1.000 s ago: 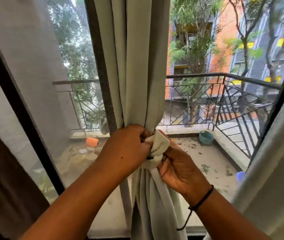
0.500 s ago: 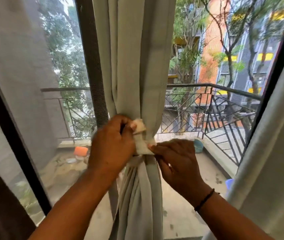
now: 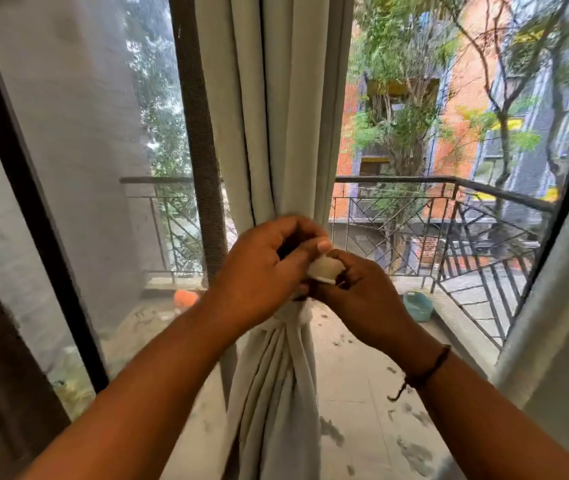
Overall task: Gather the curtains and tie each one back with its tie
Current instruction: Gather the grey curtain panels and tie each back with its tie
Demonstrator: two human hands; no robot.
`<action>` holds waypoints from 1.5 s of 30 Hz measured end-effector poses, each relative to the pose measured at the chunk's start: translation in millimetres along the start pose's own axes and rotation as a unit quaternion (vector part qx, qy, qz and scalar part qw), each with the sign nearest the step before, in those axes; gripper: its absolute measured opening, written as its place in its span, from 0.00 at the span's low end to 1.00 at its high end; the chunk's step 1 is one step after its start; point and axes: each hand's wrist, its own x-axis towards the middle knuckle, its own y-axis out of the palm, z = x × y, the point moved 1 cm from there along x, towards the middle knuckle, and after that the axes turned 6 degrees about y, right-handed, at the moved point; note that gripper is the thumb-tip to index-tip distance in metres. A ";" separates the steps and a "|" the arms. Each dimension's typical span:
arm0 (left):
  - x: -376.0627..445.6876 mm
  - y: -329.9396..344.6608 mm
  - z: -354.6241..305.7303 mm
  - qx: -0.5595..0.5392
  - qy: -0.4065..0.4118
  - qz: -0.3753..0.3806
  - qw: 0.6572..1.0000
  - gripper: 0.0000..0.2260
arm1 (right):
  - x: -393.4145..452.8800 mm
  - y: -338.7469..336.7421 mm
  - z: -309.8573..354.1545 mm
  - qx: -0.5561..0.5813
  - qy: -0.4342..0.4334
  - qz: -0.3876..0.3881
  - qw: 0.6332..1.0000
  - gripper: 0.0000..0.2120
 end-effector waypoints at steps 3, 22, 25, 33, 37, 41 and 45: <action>-34.3 11.4 19.8 0.145 0.132 -0.195 0.961 0.17 | -0.6 -1.9 -10.7 0.066 0.030 -0.027 0.997 0.08; -62.2 67.2 93.4 0.153 0.052 -0.152 0.975 0.07 | -34.7 11.4 -9.6 0.082 0.043 -0.104 0.990 0.05; -59.7 60.2 85.8 0.197 0.071 -0.109 0.972 0.09 | -40.2 9.7 -9.1 0.087 0.061 -0.144 0.984 0.04; -51.0 27.9 100.6 0.277 0.121 -0.030 0.953 0.12 | -43.8 -0.5 4.6 0.073 0.075 -0.223 0.969 0.08; -52.3 10.8 113.2 0.268 0.135 0.001 0.954 0.10 | -59.4 1.2 19.2 0.037 0.022 -0.224 0.974 0.09; -47.4 -6.2 120.0 0.274 0.155 0.023 0.949 0.09 | -75.5 1.3 30.7 0.042 0.009 -0.233 0.971 0.15; -47.1 -7.7 124.2 0.264 0.166 0.040 0.949 0.09 | -80.4 -3.3 33.9 0.054 0.029 -0.240 0.969 0.12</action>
